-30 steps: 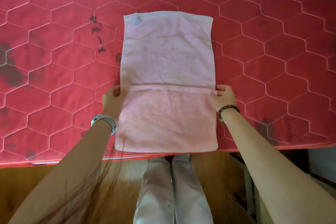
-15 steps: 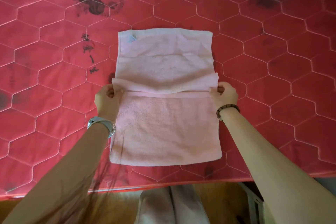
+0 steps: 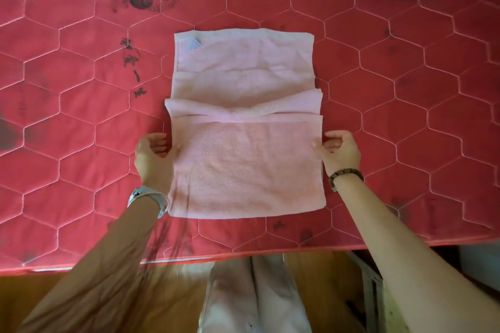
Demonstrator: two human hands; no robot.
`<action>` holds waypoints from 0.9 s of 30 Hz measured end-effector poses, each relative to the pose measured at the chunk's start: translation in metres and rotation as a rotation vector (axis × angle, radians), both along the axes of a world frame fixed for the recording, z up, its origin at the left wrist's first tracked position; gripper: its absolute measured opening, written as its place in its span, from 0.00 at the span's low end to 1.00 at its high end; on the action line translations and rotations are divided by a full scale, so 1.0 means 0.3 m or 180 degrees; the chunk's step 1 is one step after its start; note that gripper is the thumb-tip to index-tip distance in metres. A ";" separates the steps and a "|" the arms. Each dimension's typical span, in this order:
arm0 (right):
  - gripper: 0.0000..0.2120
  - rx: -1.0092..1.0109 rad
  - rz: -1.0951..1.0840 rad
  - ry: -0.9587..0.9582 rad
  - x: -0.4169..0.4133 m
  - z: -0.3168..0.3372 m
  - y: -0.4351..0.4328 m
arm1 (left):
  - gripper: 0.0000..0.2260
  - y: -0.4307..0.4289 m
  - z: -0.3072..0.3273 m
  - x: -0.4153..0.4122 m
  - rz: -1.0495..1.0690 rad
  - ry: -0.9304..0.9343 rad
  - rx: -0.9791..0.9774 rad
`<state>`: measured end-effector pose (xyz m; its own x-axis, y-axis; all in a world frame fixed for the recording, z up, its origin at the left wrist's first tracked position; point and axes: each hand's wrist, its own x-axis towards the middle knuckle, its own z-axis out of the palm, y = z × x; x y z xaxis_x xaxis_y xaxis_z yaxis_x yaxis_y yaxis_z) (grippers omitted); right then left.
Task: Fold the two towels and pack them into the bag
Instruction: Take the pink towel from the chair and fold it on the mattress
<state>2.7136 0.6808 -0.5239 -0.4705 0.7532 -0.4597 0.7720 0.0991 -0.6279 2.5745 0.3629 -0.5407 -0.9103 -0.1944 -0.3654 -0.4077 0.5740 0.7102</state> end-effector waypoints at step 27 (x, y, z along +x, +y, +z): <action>0.07 -0.0323 -0.0146 0.0036 0.230 0.060 -0.127 | 0.16 -0.082 0.076 0.216 0.0174 -0.0630 0.0140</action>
<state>2.7825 0.6427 -0.5059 -0.4423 0.7239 -0.5295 0.7671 -0.0006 -0.6416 2.6392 0.3383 -0.5180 -0.8085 -0.2215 -0.5452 -0.5714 0.5173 0.6371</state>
